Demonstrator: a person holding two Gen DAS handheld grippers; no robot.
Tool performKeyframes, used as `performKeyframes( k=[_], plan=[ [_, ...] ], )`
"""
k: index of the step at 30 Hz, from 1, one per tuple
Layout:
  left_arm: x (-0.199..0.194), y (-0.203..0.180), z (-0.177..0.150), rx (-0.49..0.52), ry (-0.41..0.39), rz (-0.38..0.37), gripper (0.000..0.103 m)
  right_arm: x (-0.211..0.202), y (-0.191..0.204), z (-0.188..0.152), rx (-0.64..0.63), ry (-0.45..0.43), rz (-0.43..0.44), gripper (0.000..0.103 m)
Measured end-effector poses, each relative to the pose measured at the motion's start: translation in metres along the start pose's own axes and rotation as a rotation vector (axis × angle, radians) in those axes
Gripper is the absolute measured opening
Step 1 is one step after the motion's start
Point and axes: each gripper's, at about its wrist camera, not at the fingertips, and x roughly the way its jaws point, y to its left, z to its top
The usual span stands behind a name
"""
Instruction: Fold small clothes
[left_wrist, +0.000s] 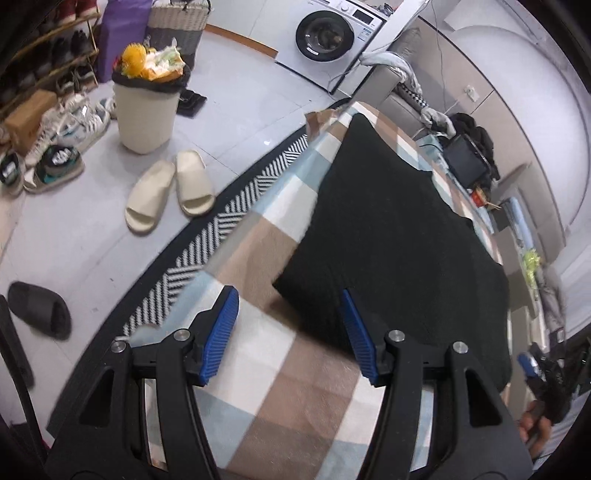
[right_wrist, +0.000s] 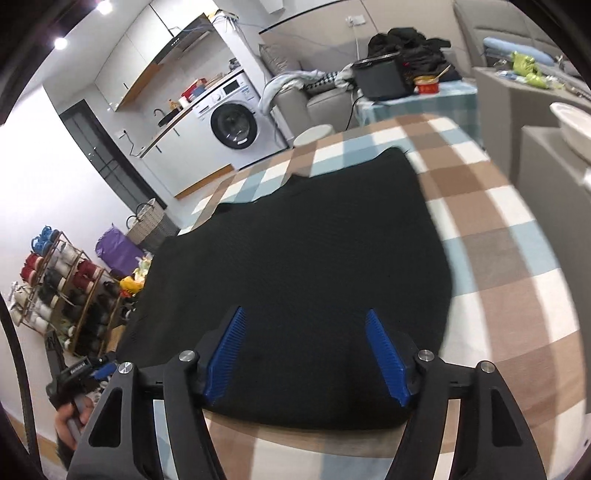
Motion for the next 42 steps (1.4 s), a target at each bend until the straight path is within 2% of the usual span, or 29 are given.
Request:
performKeyframes(
  k=[2,8,11,12,15,18,22,27,31,34,37,40,42],
  plan=[
    [0.005,-0.002,-0.006,0.000,0.025,-0.004,0.055,0.009,0.005,-0.001,0.003,0.021,0.018,0.069],
    [0.023,-0.029,-0.006,0.021,-0.024,-0.032,0.056,0.027,0.017,-0.009,0.004,0.054,0.045,0.070],
    [0.036,-0.042,0.002,0.013,-0.063,-0.024,0.053,0.035,0.024,-0.014,-0.017,0.066,0.030,0.070],
    [0.040,-0.045,0.005,0.001,-0.071,-0.022,0.044,0.037,0.027,-0.015,-0.030,0.073,0.023,0.070],
    [0.056,-0.051,0.016,-0.037,-0.074,-0.031,0.030,0.045,0.036,-0.019,-0.070,0.095,0.004,0.070],
    [0.060,-0.058,0.020,-0.018,-0.099,-0.026,0.021,0.053,0.039,-0.022,-0.086,0.116,-0.010,0.071],
    [0.051,-0.051,0.025,0.001,-0.119,-0.042,0.020,0.057,0.038,-0.025,-0.087,0.125,-0.016,0.071],
    [0.035,-0.045,0.029,0.034,-0.168,-0.001,0.020,0.060,0.034,-0.023,-0.084,0.125,-0.024,0.072],
    [0.019,-0.071,0.036,0.151,-0.229,0.011,0.019,0.061,0.033,-0.022,-0.075,0.126,-0.021,0.072],
    [0.007,-0.109,0.043,0.253,-0.256,-0.058,0.019,0.059,0.032,-0.022,-0.078,0.120,-0.019,0.072],
    [0.002,-0.155,0.046,0.346,-0.258,-0.171,0.019,0.053,0.028,-0.022,-0.067,0.110,-0.022,0.072],
    [0.007,-0.215,0.036,0.479,-0.223,-0.303,0.019,0.044,0.021,-0.022,-0.047,0.090,-0.032,0.072],
    [0.016,-0.250,0.020,0.565,-0.152,-0.393,0.019,0.037,0.016,-0.021,-0.034,0.076,-0.040,0.072]
  ],
)
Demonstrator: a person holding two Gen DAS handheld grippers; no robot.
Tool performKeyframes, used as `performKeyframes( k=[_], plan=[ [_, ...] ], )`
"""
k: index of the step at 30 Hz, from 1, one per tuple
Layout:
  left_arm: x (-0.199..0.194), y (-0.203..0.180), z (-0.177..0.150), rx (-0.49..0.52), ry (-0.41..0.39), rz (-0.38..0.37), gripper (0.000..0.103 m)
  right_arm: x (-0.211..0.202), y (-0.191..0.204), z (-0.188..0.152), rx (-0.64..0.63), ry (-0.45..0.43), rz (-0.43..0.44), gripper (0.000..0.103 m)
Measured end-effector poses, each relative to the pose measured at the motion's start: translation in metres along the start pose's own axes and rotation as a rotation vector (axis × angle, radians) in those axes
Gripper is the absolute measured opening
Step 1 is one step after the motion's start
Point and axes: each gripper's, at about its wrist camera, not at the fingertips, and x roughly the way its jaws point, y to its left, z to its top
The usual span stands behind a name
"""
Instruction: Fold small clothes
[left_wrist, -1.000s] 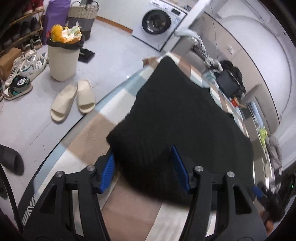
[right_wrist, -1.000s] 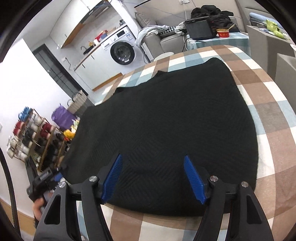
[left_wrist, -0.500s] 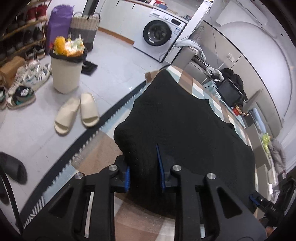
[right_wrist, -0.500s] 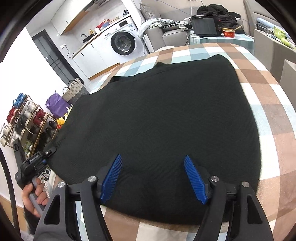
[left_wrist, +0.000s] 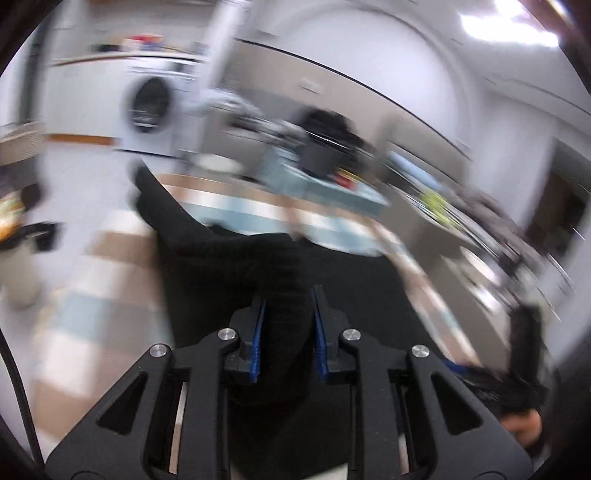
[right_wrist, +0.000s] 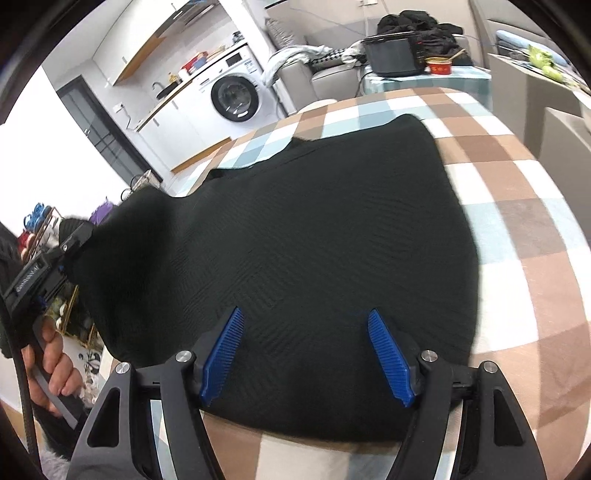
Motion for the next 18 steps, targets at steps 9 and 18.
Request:
performKeyframes(
  k=[9,18],
  plan=[
    [0.059,-0.024,-0.042,0.038,0.345,-0.186,0.047,-0.024,-0.027,-0.005,0.077,-0.045,-0.063,0.074],
    [0.012,0.030,-0.044,-0.034,0.212,-0.014,0.067,-0.001,-0.005,0.011,0.045,-0.013,0.062,0.074]
  ],
)
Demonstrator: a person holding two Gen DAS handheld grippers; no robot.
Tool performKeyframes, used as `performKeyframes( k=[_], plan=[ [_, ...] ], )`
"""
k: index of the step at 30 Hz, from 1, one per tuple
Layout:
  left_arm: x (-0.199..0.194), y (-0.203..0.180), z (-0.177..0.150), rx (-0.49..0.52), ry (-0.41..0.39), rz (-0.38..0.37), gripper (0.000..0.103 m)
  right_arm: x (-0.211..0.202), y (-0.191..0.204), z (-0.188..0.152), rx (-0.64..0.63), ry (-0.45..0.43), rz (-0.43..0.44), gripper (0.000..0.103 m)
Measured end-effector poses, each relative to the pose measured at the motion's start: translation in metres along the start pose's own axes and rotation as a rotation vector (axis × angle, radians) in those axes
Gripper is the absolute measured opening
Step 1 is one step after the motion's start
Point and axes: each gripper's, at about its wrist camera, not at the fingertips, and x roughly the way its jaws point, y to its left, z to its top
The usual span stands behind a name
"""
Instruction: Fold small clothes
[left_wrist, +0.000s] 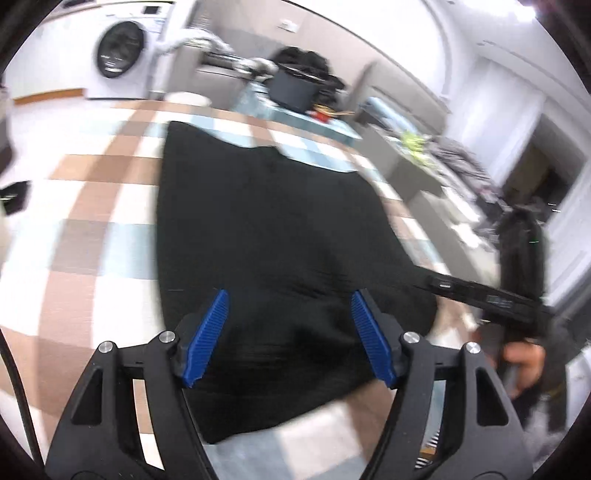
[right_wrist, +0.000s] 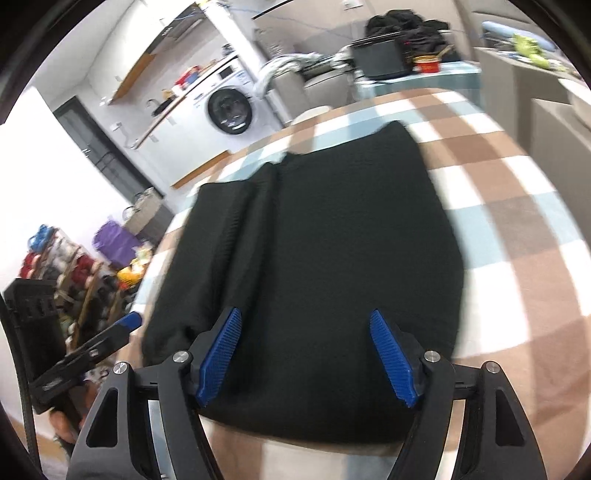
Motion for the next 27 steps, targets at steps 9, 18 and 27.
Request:
performKeyframes(
  k=[9,18,27],
  plan=[
    [0.006,0.036,-0.025,-0.025,0.047,0.132,0.067,0.025,0.042,-0.002,-0.071,0.071,0.082,0.074],
    [0.021,0.041,-0.033,-0.013,0.076,0.173,0.074,0.035,0.065,0.000,-0.079,0.094,0.115,0.074],
    [0.023,0.041,-0.034,-0.014,0.080,0.185,0.078,0.029,0.076,0.001,-0.108,0.080,0.219,0.070]
  ],
)
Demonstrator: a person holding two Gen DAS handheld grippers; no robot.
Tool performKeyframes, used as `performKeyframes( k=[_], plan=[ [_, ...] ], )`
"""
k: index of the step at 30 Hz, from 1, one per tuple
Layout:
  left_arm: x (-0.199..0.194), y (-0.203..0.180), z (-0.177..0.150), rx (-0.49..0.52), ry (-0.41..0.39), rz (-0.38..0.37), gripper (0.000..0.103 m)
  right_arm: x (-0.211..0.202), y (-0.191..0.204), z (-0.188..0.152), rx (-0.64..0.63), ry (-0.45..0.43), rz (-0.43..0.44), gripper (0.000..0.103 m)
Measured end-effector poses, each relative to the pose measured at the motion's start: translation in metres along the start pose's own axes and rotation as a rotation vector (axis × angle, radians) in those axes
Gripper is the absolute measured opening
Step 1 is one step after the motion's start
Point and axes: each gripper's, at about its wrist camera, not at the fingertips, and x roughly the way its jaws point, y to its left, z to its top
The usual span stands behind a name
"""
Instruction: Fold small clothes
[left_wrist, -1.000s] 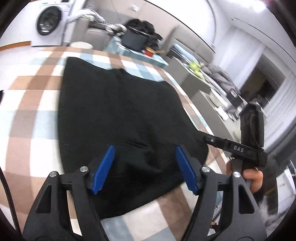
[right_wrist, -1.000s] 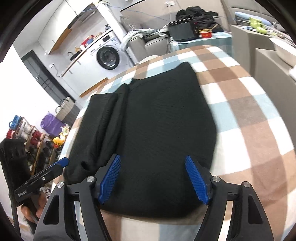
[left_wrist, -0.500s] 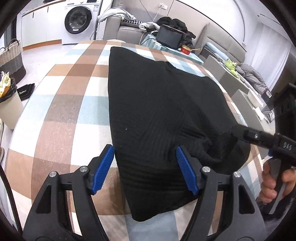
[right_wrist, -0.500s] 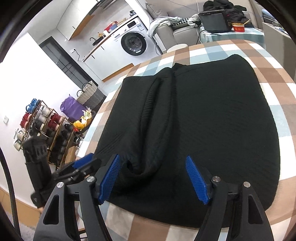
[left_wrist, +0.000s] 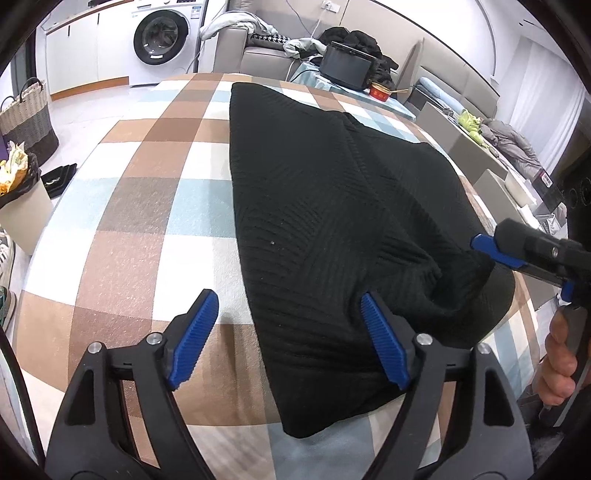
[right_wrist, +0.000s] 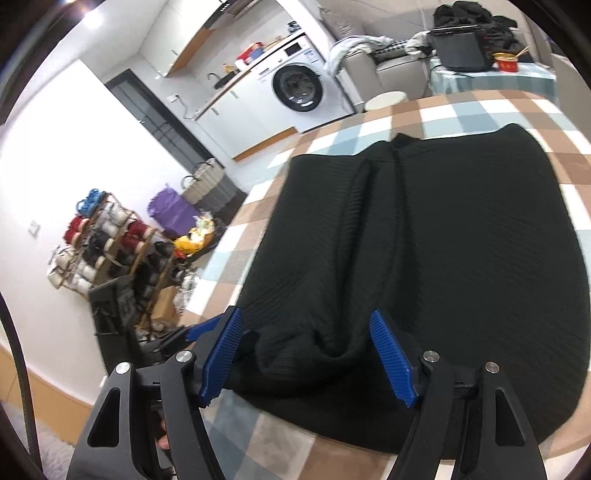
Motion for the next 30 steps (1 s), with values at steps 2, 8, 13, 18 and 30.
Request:
performKeyframes(
  k=[2,8,13,18,30],
  plan=[
    [0.001,0.002,-0.001,-0.005,0.006,-0.004,0.079,0.006,0.000,-0.002,-0.010,0.024,0.015,0.064],
    [0.000,0.007,-0.007,0.051,0.028,0.020,0.082,0.019,-0.017,-0.023,-0.044,0.178,-0.082,0.035],
    [-0.009,0.007,-0.007,0.056,0.025,0.019,0.082,0.002,-0.020,-0.024,-0.028,0.140,-0.068,0.035],
    [-0.021,0.002,-0.009,0.063,0.016,-0.004,0.082,-0.004,-0.017,-0.010,-0.010,0.073,0.021,0.036],
    [-0.032,-0.013,-0.025,0.119,0.048,-0.067,0.082,0.034,-0.009,-0.003,-0.061,0.111,0.119,0.011]
  ],
)
